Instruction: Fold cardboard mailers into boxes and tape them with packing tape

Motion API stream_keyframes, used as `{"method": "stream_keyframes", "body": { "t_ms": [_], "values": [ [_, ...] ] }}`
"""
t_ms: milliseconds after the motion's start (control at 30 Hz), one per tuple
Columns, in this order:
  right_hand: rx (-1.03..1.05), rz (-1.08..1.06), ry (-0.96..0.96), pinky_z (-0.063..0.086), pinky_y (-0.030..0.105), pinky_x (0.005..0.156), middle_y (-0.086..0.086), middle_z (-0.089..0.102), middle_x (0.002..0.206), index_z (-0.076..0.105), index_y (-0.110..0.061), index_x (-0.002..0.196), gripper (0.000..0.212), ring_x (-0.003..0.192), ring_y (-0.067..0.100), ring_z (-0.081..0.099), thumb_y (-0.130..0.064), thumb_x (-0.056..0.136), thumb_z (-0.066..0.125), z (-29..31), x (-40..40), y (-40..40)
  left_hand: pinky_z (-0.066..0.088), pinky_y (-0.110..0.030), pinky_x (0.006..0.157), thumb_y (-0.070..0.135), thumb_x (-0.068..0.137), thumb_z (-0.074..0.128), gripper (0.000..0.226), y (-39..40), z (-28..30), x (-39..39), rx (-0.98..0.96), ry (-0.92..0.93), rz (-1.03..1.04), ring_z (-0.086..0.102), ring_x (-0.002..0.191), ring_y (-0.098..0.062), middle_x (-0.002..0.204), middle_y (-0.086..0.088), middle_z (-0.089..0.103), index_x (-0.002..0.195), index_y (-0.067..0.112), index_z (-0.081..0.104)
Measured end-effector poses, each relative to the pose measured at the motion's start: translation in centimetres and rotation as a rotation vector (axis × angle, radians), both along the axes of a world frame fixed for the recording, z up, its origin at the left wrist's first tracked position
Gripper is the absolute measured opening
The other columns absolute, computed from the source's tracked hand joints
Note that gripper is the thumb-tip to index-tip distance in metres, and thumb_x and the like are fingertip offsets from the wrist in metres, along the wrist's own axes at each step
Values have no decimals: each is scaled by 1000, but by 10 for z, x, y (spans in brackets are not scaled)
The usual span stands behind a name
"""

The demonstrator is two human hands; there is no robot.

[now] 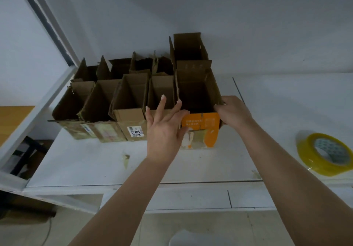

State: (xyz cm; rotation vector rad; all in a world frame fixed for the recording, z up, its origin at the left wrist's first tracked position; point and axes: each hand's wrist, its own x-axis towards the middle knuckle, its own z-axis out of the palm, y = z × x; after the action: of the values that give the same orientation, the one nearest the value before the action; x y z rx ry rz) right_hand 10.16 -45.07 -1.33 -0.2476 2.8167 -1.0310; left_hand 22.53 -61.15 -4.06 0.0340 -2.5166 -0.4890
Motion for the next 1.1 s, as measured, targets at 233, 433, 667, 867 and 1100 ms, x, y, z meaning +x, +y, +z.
{"method": "stream_keyframes", "body": {
  "t_ms": [233,433,667,867,1100],
  "values": [
    [193,-13,324,32,27,59,-2,65,92,61,-17,111,51,83,23,62,-55,100,28,-3,10,4,14,-67,112,13,82,74,41,-2,3,-9,-29,-30,13,34,140,-37,137,-3,58,122,18,66],
    [210,87,409,46,33,73,4,59,128,40,-27,142,59,108,25,62,-61,94,39,2,24,16,6,-63,112,40,78,76,69,-7,7,-12,-110,-77,-41,17,147,-36,151,-9,40,139,22,51],
    [358,263,450,38,42,99,9,37,146,59,-21,123,47,131,32,35,-32,80,76,-4,39,25,-6,-60,112,44,81,69,51,-15,9,-33,-256,-185,-91,-6,149,-33,158,-10,23,126,25,53],
    [376,152,491,40,39,89,10,49,125,54,-15,121,38,115,31,46,-24,87,68,-10,51,9,7,-63,114,32,85,70,44,-12,-2,-33,-173,-165,-78,11,148,-35,153,-12,33,124,18,55],
    [391,164,527,41,41,95,12,44,137,46,-18,139,57,123,32,44,-32,87,67,-5,68,15,15,-63,114,26,84,72,53,-26,13,-22,-86,-116,-175,15,147,-34,150,-11,38,133,19,53]
  ]
}}
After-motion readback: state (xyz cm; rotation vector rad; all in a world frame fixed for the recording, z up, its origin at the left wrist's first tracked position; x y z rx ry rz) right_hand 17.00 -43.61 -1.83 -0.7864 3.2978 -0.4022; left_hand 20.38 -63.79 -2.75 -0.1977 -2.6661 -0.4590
